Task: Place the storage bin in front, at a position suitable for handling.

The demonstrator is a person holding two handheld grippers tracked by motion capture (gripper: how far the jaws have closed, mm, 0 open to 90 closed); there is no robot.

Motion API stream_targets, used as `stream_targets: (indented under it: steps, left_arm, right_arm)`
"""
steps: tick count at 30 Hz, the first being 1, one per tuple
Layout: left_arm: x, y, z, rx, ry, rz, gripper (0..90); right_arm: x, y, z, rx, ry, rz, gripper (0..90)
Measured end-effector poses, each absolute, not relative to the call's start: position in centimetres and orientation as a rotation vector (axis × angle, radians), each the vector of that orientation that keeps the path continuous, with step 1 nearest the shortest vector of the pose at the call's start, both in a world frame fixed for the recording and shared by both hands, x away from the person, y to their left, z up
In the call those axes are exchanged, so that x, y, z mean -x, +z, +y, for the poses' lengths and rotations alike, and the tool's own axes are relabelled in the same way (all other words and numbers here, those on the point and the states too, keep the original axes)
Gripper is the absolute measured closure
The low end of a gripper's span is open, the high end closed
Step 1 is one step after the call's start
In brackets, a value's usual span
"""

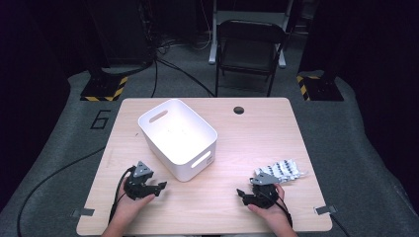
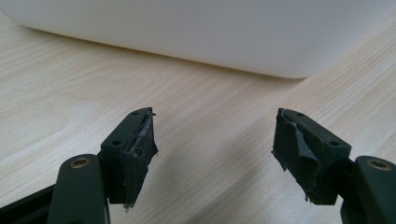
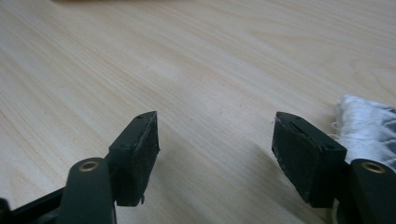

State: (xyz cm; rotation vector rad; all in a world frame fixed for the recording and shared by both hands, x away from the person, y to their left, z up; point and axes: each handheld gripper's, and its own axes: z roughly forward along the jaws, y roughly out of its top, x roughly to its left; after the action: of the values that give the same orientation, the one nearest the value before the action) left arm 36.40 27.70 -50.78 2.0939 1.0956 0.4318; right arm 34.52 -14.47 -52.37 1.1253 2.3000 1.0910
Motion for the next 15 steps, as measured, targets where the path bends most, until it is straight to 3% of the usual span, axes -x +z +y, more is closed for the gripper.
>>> stream_targets:
  steps: [5,6,12,15]
  left_arm:
    - [-36.2,-50.1,27.7,-2.077,0.426,1.090,32.4]
    - [-36.2,-49.9,27.8,-2.038,0.404,1.090,37.9]
    - [-36.0,-49.6,27.9,-2.025,0.410,1.102,40.8]
    - [-35.9,-49.1,28.1,-2.022,0.421,1.098,41.6]
  right_arm:
    - [-34.2,-51.7,-15.1,-1.120,1.142,2.266,39.6]
    - [-34.0,-51.4,-15.2,-1.104,1.150,2.261,44.8]
    - [-33.7,-50.8,-15.0,-1.081,1.137,2.253,44.0]
    - [-33.4,-50.8,-14.6,-1.115,1.112,2.259,49.8]
